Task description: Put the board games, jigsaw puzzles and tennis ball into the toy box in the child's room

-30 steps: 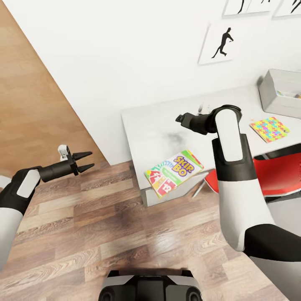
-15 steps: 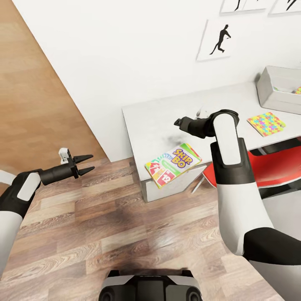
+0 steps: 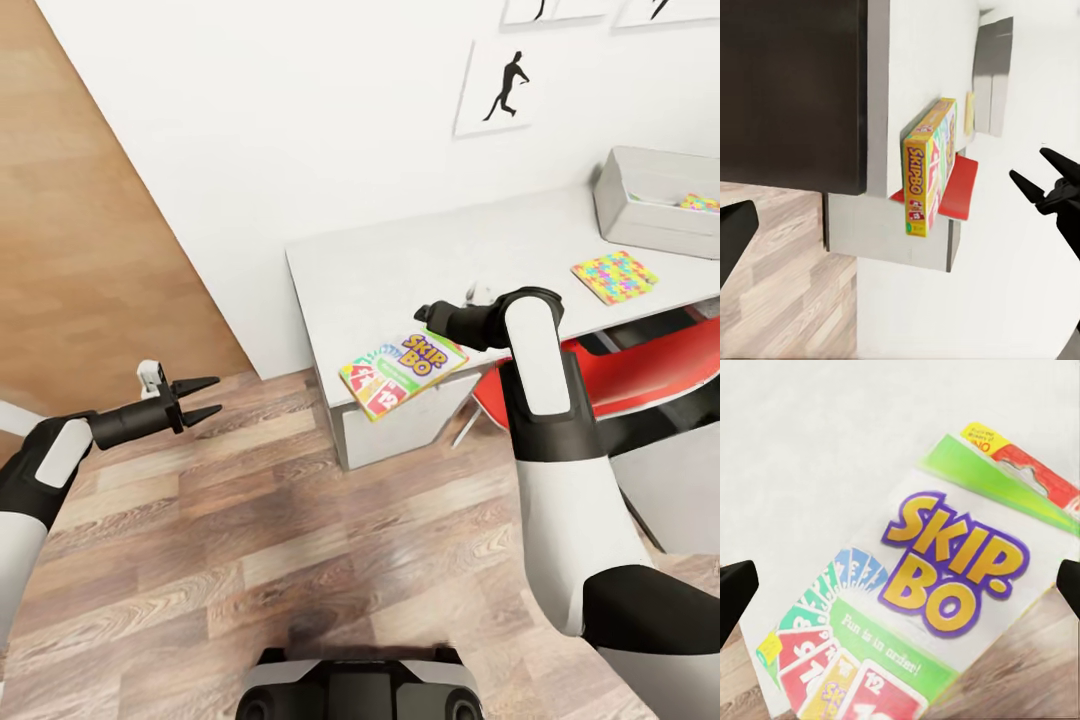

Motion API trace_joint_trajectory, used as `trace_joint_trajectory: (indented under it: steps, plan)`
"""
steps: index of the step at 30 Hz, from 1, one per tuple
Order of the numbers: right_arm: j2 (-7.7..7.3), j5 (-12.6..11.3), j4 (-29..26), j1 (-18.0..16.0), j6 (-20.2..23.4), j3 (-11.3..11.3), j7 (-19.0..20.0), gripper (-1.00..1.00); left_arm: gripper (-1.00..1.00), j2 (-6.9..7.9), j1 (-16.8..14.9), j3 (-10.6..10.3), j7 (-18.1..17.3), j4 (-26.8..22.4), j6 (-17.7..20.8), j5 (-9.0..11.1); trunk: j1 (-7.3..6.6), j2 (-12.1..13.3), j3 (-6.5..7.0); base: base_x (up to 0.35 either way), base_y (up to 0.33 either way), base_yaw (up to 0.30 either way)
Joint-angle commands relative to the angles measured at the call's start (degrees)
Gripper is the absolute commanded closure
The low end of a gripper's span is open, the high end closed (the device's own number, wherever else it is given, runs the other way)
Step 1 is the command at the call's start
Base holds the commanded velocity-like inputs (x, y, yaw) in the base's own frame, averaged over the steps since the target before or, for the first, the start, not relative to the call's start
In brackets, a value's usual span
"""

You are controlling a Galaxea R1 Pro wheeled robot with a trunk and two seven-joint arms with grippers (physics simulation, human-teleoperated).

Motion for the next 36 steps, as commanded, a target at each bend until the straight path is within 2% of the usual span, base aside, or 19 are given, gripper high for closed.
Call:
trace_joint_trajectory:
  steps: [1,17,28,36]
  plan:
    - [0.03,-0.5,-0.1,0.0,0.2,0.0,-0.6,-1.00,-1.00,0.02,0.0,0.0,-0.3,0.0,0.2,-0.2,0.02,-0.1,-0.02,-0.135,0.000,-0.168]
    - [0.37,-0.6,-0.2,0.1,0.2,0.2,-0.5,-1.00,-1.00,0.52,1.6,0.1,-0.3,0.0,0.0,-0.8,0.02,-0.1,1.12,-0.232,0.000,-0.166]
    - [0.52,-0.7,-0.2,0.3,0.2,0.6,-0.5,-1.00,-1.00,3.39,3.2,0.0,-0.2,0.1,-0.5,-1.0,0.02,-0.1,2.13,-0.170,0.000,-0.023]
    - [1.30,-0.6,-0.4,2.0,0.0,0.8,0.6,-1.00,-1.00,4.54,6.0,0.1,-0.2,0.2,-2.5,-1.0,0.02,-0.1,2.89,-0.014,0.000,-0.001]
